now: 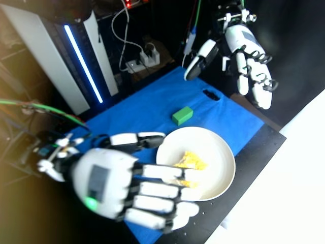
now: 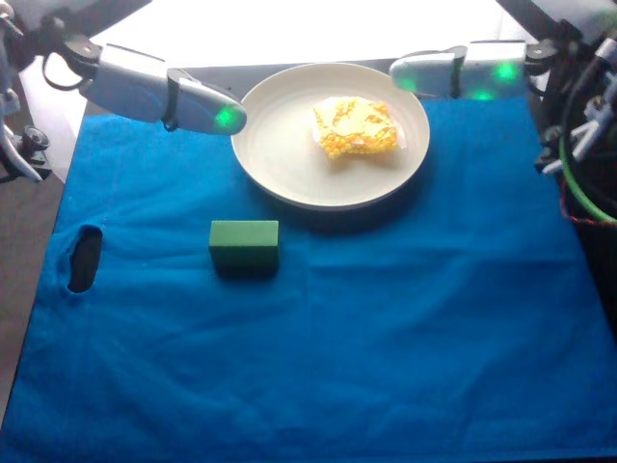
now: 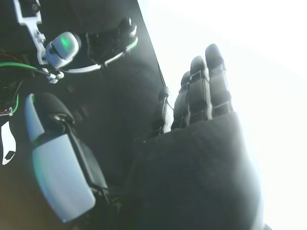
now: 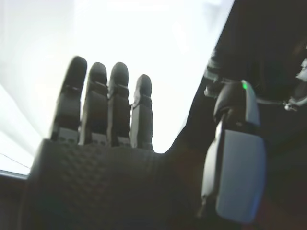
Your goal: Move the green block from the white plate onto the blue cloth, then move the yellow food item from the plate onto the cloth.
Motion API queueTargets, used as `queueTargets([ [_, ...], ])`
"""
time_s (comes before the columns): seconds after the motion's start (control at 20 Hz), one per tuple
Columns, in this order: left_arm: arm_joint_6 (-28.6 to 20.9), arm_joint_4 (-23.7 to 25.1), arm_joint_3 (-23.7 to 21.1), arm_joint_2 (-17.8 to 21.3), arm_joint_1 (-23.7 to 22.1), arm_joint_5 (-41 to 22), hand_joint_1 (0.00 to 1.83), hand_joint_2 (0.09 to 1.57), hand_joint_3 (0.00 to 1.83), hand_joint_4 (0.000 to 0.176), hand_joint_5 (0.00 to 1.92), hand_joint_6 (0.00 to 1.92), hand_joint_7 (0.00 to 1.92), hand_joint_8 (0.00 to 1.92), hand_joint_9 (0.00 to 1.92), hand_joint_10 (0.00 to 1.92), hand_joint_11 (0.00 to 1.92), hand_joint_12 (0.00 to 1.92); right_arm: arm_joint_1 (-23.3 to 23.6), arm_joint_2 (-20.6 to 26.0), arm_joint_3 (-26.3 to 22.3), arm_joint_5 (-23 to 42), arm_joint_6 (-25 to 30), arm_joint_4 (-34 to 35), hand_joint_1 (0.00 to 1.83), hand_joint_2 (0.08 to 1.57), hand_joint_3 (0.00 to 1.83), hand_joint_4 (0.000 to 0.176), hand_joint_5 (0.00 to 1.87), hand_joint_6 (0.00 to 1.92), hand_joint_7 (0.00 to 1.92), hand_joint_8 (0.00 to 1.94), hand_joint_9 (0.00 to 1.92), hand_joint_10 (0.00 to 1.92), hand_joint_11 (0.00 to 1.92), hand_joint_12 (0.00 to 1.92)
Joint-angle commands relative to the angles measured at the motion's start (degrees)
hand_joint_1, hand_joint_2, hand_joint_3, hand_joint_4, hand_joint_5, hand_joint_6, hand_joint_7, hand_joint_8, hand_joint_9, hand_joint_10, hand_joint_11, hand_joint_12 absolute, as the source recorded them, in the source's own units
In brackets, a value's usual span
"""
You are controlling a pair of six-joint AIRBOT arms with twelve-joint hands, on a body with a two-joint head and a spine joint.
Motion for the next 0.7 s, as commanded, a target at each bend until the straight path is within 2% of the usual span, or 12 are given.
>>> queueTargets([
  [0.0, 0.09, -2.96, 0.72, -0.27, -0.94, -5.89, 0.65, 0.84, 0.00, 0.176, 0.03, 0.00, 0.09, 0.01, 0.08, 0.01, 0.04, 0.25, 0.80, -0.25, 0.51, 4.40, 0.44, -0.12, 0.78, 0.84, 0.00, 0.062, 0.46, 0.00, 0.57, 0.00, 0.42, 0.01, 0.00, 1.17],
  [0.1, 0.21, -3.50, 2.19, -1.70, -1.63, -5.00, 0.61, 0.82, 0.00, 0.176, 0.00, 0.00, 0.13, 0.00, 0.10, 0.00, 0.01, 0.29, 1.63, -1.42, 2.06, 1.34, 0.44, -2.08, 0.78, 0.85, 0.00, 0.068, 0.46, 0.00, 0.58, 0.00, 0.51, 0.03, 0.02, 1.43],
  [0.15, 0.21, -3.73, 2.54, -2.02, -1.65, -4.94, 0.60, 0.83, 0.00, 0.176, 0.00, 0.00, 0.13, 0.00, 0.10, 0.00, 0.00, 0.25, 1.82, -1.87, 2.51, 0.50, 0.44, -2.72, 0.77, 0.85, 0.00, 0.068, 0.47, 0.00, 0.58, 0.00, 0.52, 0.03, 0.02, 1.46],
  [0.25, 0.25, -4.02, 3.07, -2.48, -1.82, -4.75, 0.63, 0.84, 0.00, 0.176, 0.00, 0.00, 0.11, 0.00, 0.05, 0.01, 0.00, 0.02, 2.40, -3.16, 3.66, -1.77, 0.44, -4.78, 0.79, 0.82, 0.00, 0.066, 0.47, 0.00, 0.57, 0.00, 0.51, 0.01, 0.07, 1.31],
  [0.3, 0.41, -4.02, 3.15, -2.54, -2.03, -4.54, 0.65, 0.86, 0.01, 0.176, 0.00, 0.00, 0.10, 0.00, 0.03, 0.00, 0.00, 0.00, 2.58, -3.81, 4.15, -2.90, 0.44, -5.77, 0.78, 0.82, 0.00, 0.070, 0.47, 0.00, 0.57, 0.00, 0.52, 0.01, 0.12, 1.24],
  [0.35, 0.77, -4.02, 3.14, -2.56, -2.26, -4.44, 0.65, 0.86, 0.01, 0.176, 0.00, 0.00, 0.10, 0.00, 0.04, 0.01, 0.01, 0.00, 2.66, -4.32, 4.59, -3.77, 0.44, -6.46, 0.77, 0.84, 0.00, 0.052, 0.47, 0.00, 0.58, 0.00, 0.54, 0.01, 0.17, 1.17],
  [0.4, 1.14, -4.02, 3.20, -2.68, -2.75, -4.39, 0.65, 0.85, 0.00, 0.176, 0.00, 0.00, 0.12, 0.01, 0.06, 0.01, 0.03, 0.01, 2.79, -4.93, 5.20, -5.14, 0.44, -7.63, 0.75, 0.85, 0.00, 0.065, 0.49, 0.01, 0.58, 0.00, 0.54, 0.01, 0.18, 1.15],
  [0.45, 1.45, -4.02, 3.22, -2.71, -3.17, -4.23, 0.63, 0.85, 0.00, 0.176, 0.00, 0.00, 0.14, 0.01, 0.07, 0.02, 0.05, 0.02, 2.96, -5.36, 5.61, -6.28, 0.44, -8.61, 0.76, 0.86, 0.01, 0.070, 0.50, 0.01, 0.58, 0.00, 0.55, 0.01, 0.17, 1.15],
  [0.55, 2.10, -4.02, 3.26, -2.71, -3.81, -3.89, 0.63, 0.86, 0.00, 0.176, 0.02, 0.00, 0.15, 0.01, 0.10, 0.02, 0.10, 0.05, 3.04, -6.30, 6.43, -7.68, 0.44, -9.70, 0.77, 0.86, 0.00, 0.053, 0.49, 0.00, 0.59, 0.00, 0.53, 0.00, 0.17, 1.10],
  [0.65, 2.88, -4.02, 3.37, -2.71, -4.55, -3.32, 0.58, 0.85, 0.00, 0.176, 0.00, 0.00, 0.12, 0.00, 0.10, 0.01, 0.12, 0.06, 3.15, -7.03, 7.07, -8.77, 0.44, -10.68, 0.79, 0.85, 0.00, 0.047, 0.49, 0.00, 0.60, 0.00, 0.54, 0.00, 0.18, 1.11],
])
